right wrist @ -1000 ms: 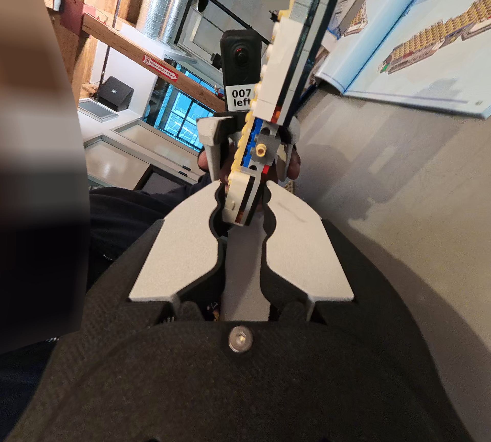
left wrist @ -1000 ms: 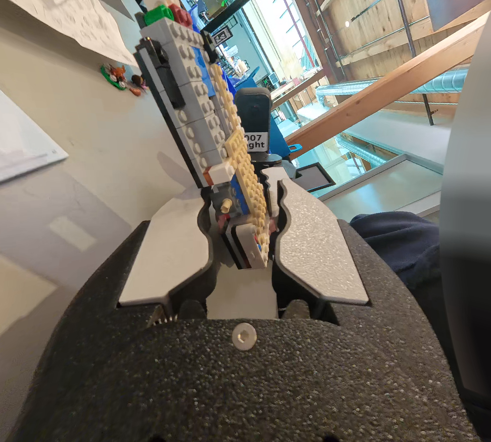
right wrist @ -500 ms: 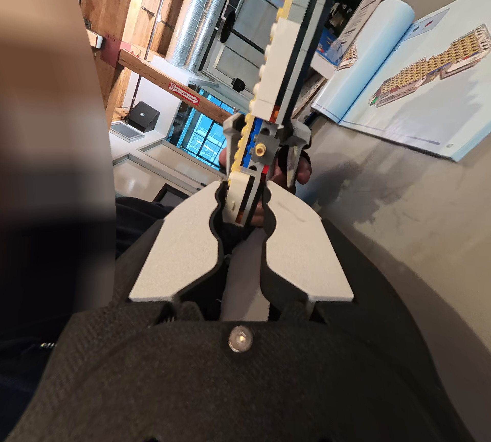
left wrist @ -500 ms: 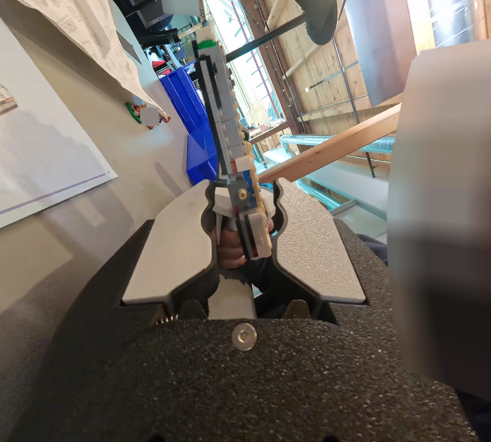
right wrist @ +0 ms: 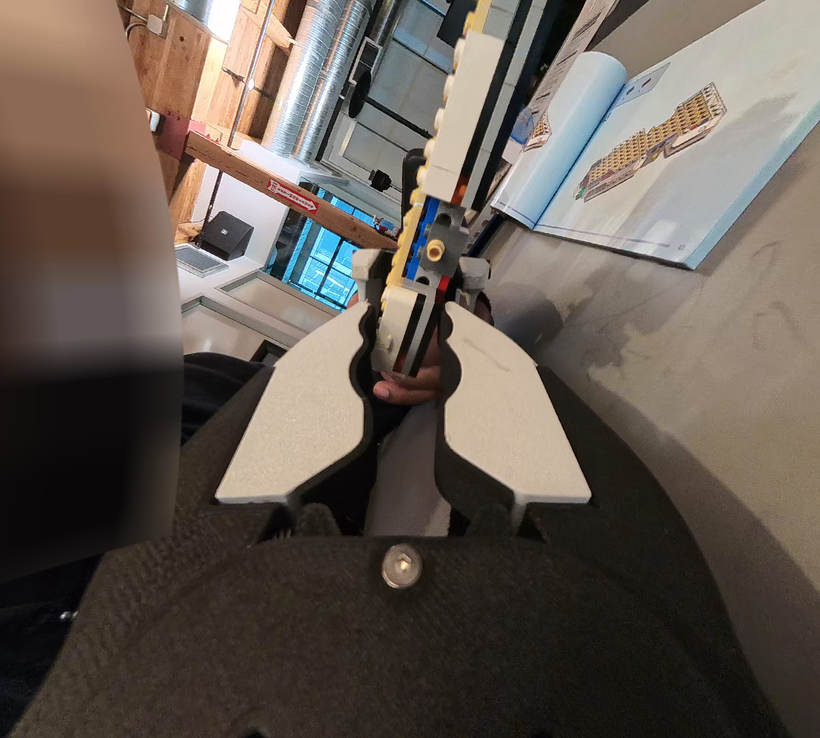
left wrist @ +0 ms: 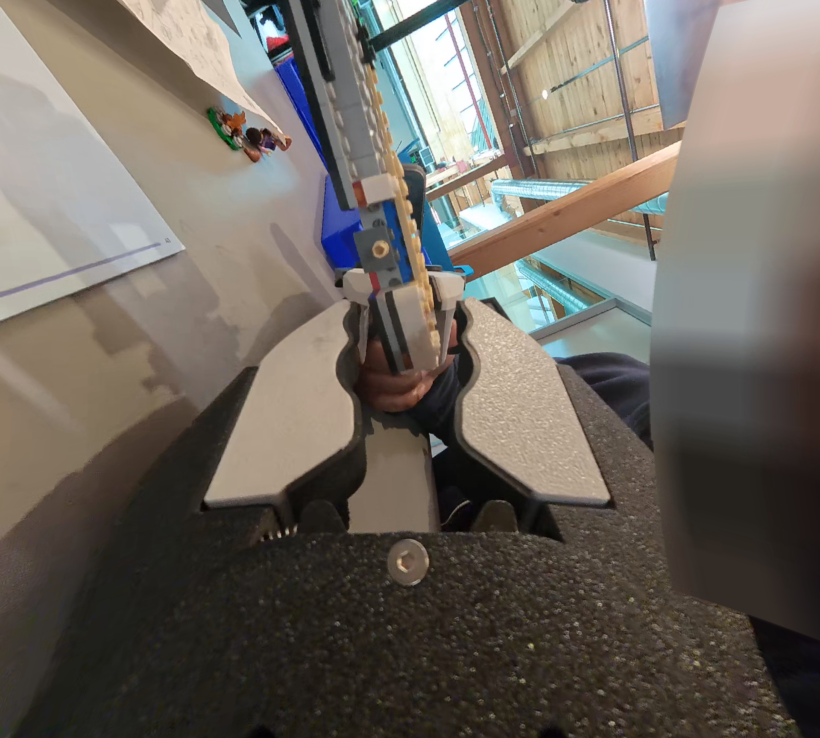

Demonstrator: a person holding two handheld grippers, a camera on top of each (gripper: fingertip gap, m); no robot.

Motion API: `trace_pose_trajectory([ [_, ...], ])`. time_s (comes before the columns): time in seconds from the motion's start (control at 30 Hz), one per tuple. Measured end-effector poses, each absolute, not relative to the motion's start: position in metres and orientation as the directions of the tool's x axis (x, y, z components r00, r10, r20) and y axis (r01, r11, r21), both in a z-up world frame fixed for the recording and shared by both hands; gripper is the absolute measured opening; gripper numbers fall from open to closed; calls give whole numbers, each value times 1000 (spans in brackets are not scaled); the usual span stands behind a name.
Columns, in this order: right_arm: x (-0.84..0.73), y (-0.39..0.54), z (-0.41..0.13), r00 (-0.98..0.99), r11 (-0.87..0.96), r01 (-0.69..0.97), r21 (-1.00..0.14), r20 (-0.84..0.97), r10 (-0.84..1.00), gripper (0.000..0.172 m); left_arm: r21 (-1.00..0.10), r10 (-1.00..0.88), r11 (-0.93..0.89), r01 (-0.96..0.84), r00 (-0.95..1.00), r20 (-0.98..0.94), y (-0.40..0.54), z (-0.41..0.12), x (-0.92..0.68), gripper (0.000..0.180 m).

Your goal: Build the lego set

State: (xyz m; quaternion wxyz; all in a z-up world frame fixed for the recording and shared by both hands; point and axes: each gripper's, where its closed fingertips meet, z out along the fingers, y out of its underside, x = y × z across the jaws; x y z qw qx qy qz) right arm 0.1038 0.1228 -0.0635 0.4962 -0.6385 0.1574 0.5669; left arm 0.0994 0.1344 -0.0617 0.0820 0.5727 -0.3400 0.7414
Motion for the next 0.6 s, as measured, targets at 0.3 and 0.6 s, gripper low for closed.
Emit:
trace_pose_trajectory([
  [0.3,106,123,-64,303,-452,-772,-447,-884,357,26,-370,-235,-778,-508,-310,921,138,-64,99,30],
  [0.6,103,122,-64,322,-452,-759,-468,-874,363,26,-326,-177,-782,-531,-312,933,131,-64,98,22],
])
